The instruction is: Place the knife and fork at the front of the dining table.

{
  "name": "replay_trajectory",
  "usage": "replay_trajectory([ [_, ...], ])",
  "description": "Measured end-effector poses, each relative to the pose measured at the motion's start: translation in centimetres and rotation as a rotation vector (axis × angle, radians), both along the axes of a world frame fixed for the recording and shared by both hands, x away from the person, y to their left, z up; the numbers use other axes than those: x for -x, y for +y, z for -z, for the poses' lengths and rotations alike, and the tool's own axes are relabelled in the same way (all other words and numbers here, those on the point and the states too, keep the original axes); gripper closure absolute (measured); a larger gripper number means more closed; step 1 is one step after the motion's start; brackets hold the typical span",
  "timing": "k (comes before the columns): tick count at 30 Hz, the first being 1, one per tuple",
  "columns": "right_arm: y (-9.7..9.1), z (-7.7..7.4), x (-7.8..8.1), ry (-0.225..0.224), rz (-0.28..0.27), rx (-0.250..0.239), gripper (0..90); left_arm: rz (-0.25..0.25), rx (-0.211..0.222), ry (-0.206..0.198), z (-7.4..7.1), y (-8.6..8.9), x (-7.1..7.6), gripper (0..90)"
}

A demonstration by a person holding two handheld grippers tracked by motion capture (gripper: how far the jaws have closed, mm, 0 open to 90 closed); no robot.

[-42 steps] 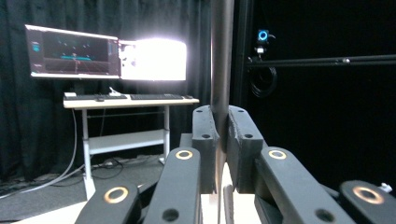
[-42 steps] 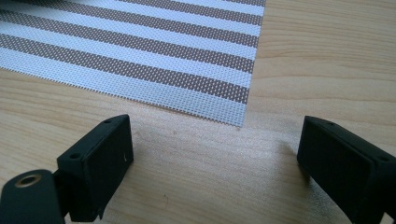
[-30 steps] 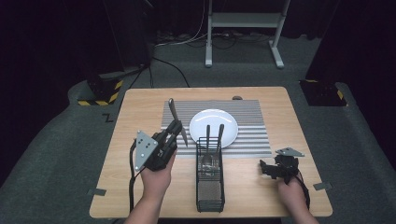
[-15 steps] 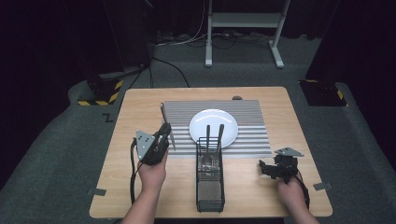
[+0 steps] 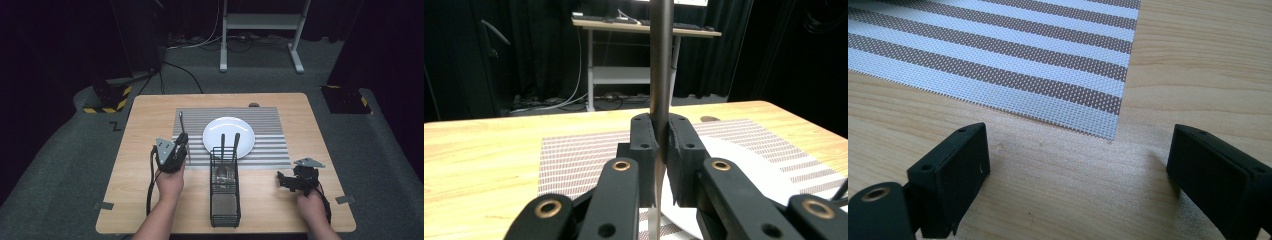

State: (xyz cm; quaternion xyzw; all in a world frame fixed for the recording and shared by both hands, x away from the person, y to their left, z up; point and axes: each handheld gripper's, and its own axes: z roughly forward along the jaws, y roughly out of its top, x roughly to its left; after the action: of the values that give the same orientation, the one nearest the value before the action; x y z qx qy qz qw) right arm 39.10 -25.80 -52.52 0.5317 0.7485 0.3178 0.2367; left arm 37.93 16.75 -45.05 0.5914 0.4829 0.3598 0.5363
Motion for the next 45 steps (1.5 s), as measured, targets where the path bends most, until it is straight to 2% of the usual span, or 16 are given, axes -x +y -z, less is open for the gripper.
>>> replay_trajectory([
  [8, 0.0, 0.0, 0.0, 0.0, 0.0, 0.0, 9.7, -0.029, 0.008, 0.04, 0.9, 0.5, -0.3, 82.3],
  [15, 0.0, 0.0, 0.0, 0.0, 0.0, 0.0, 9.8, -0.039, 0.029, 0.048, 1.3, 0.3, -1.2, 82.3],
  [23, 0.0, 0.0, 0.0, 0.0, 0.004, 0.0, 9.8, -0.058, 0.045, 0.091, 1.6, -0.1, -3.7, 82.3],
  [28, 0.1, 0.0, 0.0, 0.001, 0.007, -0.002, 9.8, -0.071, 0.024, 0.131, 1.9, -0.5, -5.3, 82.3],
  [31, 0.1, 0.0, 0.0, 0.001, 0.007, -0.002, 9.8, -0.083, 0.045, 0.148, 2.6, -0.7, -6.4, 82.4],
  [34, 0.1, 0.0, 0.0, 0.001, 0.007, -0.002, 9.8, -0.088, 0.051, 0.17, 2.9, -0.8, -7.2, 82.4],
  [37, 0.1, 0.0, 0.0, 0.001, 0.007, -0.002, 9.8, -0.101, 0.032, 0.191, 3.2, -1.2, -8.1, 82.4],
  [39, 0.1, 0.0, 0.0, 0.001, 0.007, -0.002, 9.8, -0.107, 0.035, 0.196, 3.3, -1.1, -8.3, 82.4],
  [41, 0.1, 0.0, 0.0, 0.001, 0.006, -0.002, 9.9, -0.114, 0.039, 0.22, 3.8, -1.2, -9.0, 82.4],
  [45, 0.1, 0.0, 0.1, 0.001, 0.005, -0.003, 10.0, -0.109, 0.035, 0.244, 4.1, -1.5, -9.6, 82.4],
])
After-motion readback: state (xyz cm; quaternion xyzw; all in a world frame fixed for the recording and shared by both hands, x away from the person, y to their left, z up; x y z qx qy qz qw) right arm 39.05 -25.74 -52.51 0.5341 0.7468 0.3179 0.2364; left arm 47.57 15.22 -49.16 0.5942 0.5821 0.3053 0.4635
